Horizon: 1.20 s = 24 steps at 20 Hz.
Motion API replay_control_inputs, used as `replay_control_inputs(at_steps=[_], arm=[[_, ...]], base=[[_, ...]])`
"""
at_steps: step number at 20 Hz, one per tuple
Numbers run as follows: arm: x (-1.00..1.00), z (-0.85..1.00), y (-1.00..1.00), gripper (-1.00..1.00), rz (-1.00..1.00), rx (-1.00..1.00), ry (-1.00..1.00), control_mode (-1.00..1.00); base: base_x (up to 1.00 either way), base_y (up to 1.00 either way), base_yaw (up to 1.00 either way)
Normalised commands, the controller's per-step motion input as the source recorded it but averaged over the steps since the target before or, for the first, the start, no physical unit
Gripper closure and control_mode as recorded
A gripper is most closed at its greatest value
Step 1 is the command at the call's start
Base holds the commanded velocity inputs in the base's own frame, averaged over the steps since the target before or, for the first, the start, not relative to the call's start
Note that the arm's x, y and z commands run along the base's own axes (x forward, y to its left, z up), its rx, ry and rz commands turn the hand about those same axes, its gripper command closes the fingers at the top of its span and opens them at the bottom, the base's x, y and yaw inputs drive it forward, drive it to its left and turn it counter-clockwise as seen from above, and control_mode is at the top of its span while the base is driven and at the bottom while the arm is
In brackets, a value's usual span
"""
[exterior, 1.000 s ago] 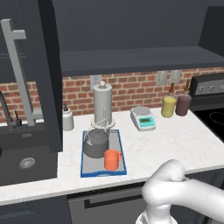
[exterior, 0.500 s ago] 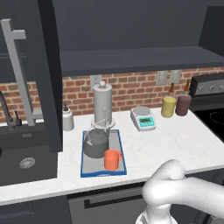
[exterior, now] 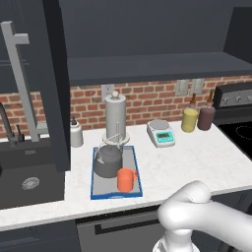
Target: Pick the kettle from the counter and place it on the tray. Then pick the mug from the cabinet and place it on the tray. Then close the cabinet doors.
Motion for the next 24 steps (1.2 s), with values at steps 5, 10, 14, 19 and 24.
replay_control_inputs(at_steps=[5, 10, 14, 19, 24], arm=[[-0.24, 0.30, 0.33, -1.00, -0.07, -0.20, 0.09, -1.00], [-0.10, 0.29, 0.40, -1.00, -0.07, -0.20, 0.15, -1.00], [-0.10, 0.22, 0.42, -1.00, -0.07, -0.22, 0.17, -1.00], [-0.08, 0.18, 0.37, -1.00, -0.07, -0.18, 0.17, -1.00], [0.00, 0.15, 0.38, -1.00, -0.05, -0.10, 0.16, -1.00]], base=[[0.00, 0.00, 0.00], [0.00, 0.00, 0.00], [0.00, 0.00, 0.00], [0.00, 0.00, 0.00], [0.00, 0.00, 0.00]])
